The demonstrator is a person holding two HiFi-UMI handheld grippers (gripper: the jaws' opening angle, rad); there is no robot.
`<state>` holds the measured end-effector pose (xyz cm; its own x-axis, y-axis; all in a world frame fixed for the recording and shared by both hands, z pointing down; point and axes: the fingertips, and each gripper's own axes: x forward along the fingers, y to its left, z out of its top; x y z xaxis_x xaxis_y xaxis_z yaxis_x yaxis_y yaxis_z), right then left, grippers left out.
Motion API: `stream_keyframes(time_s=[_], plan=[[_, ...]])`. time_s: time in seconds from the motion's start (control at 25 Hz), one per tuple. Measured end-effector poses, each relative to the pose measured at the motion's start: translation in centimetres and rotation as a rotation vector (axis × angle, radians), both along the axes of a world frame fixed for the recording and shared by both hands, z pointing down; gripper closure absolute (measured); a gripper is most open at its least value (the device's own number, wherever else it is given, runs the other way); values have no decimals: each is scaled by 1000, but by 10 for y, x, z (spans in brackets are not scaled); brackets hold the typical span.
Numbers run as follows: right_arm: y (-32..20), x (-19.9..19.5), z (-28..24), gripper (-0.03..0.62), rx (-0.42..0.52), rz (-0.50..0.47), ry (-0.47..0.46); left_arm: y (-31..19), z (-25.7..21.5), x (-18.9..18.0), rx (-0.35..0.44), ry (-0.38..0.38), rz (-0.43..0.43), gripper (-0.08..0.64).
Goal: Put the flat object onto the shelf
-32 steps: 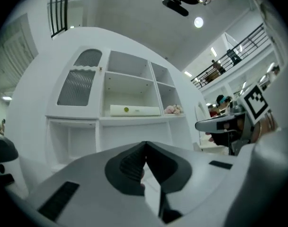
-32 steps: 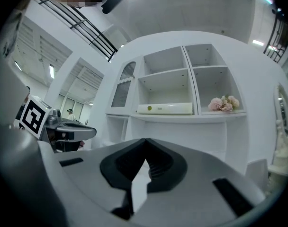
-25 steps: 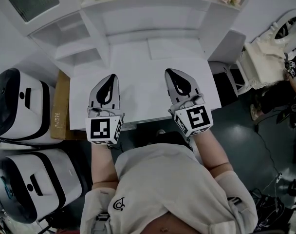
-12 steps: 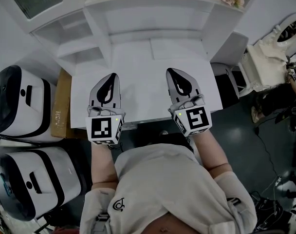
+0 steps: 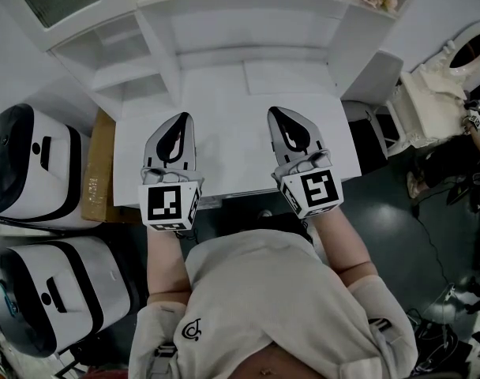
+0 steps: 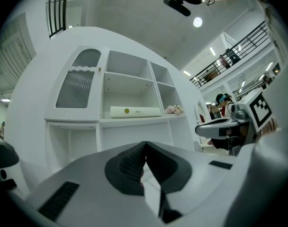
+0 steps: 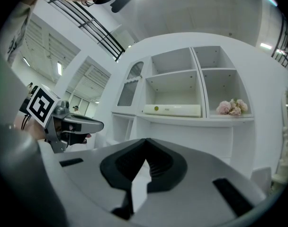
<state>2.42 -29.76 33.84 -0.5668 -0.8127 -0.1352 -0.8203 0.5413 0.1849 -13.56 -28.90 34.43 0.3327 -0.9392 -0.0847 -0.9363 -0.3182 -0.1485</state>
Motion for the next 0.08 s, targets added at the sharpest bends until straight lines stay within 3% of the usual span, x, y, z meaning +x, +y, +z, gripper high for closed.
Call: stream_keyframes(time_s=[0.08], plan=[[0, -1, 0, 586, 2, 1, -2, 0, 0, 0, 3, 1, 0, 548]])
